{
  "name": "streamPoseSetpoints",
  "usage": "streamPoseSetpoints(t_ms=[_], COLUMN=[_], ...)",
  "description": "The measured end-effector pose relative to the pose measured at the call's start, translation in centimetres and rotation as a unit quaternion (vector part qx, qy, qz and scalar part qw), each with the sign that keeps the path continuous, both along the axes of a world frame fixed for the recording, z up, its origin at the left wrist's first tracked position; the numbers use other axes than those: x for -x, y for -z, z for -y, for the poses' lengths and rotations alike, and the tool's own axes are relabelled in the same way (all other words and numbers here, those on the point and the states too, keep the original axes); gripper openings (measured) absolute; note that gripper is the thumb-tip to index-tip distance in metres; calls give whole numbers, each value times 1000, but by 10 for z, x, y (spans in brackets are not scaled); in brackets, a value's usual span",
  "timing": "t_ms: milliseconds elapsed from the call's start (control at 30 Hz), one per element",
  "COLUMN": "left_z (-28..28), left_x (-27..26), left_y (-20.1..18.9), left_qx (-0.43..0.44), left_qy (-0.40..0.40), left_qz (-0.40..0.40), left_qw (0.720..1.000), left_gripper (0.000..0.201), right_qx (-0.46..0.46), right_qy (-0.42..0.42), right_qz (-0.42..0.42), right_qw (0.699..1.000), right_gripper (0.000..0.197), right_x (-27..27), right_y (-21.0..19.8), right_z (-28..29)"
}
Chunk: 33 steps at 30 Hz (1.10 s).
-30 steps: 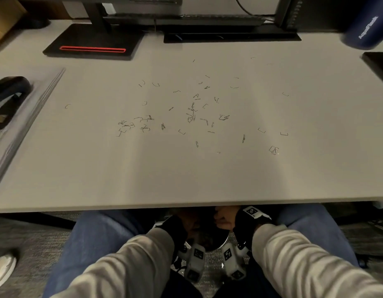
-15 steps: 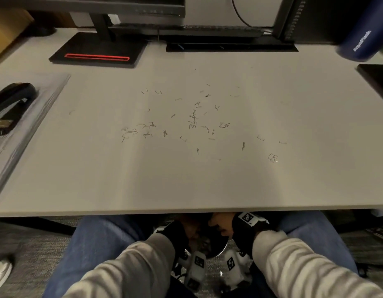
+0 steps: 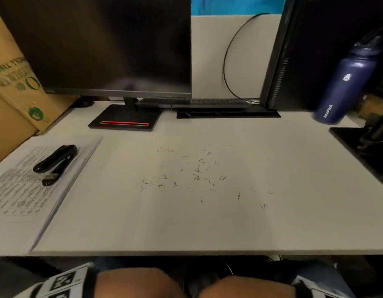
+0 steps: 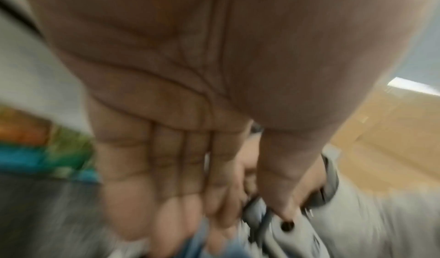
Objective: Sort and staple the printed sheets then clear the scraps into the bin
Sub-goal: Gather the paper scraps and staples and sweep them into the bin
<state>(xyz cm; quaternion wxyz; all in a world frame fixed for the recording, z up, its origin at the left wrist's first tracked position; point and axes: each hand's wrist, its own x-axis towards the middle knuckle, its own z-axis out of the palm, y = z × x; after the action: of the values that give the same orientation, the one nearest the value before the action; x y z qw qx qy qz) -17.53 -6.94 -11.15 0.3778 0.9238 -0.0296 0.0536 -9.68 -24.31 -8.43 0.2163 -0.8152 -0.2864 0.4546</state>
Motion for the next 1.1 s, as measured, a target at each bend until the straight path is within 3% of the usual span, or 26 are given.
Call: streamPoseSetpoints(t_ms=[33, 100, 133, 233, 333, 433, 500, 600, 667, 733, 800, 867, 967, 1100], left_z=[-7, -49, -76, -120, -139, -144, -152, -171, -173, -167, -154, -135, -122, -137], left_x=[-2, -35, -49, -84, -113, -137, -152, -170, -169, -165, -163, -163, -176, -221], left_y=[-36, -73, -88, -87, -67, -69, -80, -90, -90, -82, -73, -71, -78, -98], left_qx=[-26, -63, -102, -184, -165, -162, -182, -205, -297, -392, -358, -344, -259, -355], left_qy=[72, 246, 247, 152, 112, 48, 6, -86, -111, -28, -40, 17, 51, 13], left_qz=[-15, -175, -214, -202, -262, -277, -265, -264, -274, -285, -312, -271, -306, -230], left_qw=[997, 951, 939, 950, 944, 946, 947, 939, 908, 874, 879, 899, 915, 906], left_gripper=[27, 10, 7, 10, 9, 9, 12, 19, 31, 31, 23, 15, 23, 38], right_qx=[-32, -45, -56, -71, -37, -42, -52, -51, -14, 83, 165, 202, 221, 225], right_qy=[18, 30, 54, 140, 215, 319, 341, 330, 305, 245, 222, 232, 241, 162], right_qz=[2, 22, 46, 76, 0, 18, 41, 73, 143, 254, 324, 323, 291, 265], right_qw=[999, 998, 996, 985, 976, 947, 938, 940, 941, 932, 905, 895, 899, 923], right_gripper=[26, 12, 14, 8, 11, 15, 16, 14, 16, 27, 47, 63, 80, 82], right_x=[5, -2, -12, -47, -87, -109, -122, -147, -168, -194, -220, -242, -261, -255], right_y=[-23, -49, -54, -57, -41, -32, -38, -59, -71, -80, -77, -67, -56, -40], right_z=[3, 19, 29, 62, 73, 72, 72, 76, 75, 71, 67, 63, 52, 24])
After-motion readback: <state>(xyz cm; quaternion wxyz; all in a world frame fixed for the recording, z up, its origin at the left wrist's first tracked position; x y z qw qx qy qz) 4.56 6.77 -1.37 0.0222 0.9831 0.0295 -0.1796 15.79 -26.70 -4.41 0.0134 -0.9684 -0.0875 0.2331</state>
